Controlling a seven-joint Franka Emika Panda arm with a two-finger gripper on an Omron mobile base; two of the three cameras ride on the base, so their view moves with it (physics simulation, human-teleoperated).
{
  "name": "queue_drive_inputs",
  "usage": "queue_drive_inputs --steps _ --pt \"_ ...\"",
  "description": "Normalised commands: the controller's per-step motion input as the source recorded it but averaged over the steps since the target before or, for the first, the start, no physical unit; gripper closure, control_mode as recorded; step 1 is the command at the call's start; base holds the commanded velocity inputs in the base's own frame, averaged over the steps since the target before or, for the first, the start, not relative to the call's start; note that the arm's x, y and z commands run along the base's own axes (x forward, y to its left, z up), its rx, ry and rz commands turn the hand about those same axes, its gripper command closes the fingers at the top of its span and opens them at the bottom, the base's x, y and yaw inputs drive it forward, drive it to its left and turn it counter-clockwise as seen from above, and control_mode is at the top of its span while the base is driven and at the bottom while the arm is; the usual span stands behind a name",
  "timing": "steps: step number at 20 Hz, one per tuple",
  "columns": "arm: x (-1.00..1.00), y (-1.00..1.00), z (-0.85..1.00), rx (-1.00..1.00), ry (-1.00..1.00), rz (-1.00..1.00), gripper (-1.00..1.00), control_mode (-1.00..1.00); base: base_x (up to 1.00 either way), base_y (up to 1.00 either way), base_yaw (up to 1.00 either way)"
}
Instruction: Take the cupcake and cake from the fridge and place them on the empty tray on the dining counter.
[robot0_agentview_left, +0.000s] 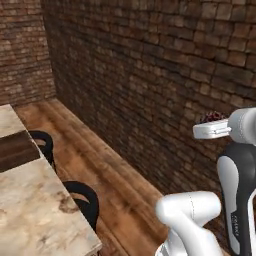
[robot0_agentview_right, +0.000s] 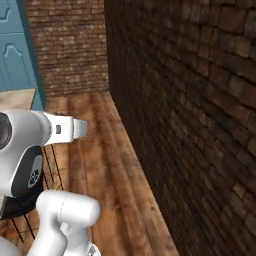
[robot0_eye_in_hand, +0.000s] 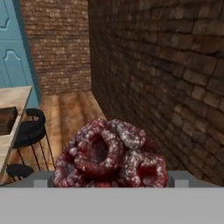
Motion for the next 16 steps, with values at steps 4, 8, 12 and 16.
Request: queue_drive_inputs --steps 4,8,12,16 --pt "0.0 0.0 0.0 0.0 0.0 0.0 1.0 1.0 1.0 -0.15 0.83" --pt "0.0 0.0 0.0 0.0 0.0 0.0 1.0 1.0 1.0 -0.24 0.81" --pt "0.0 0.0 0.0 0.0 0.0 0.0 1.0 1.0 1.0 -0.28 0.81" --pt "0.0 0.0 0.0 0.0 0.0 0.0 1.0 1.0 1.0 -0.29 0.81"
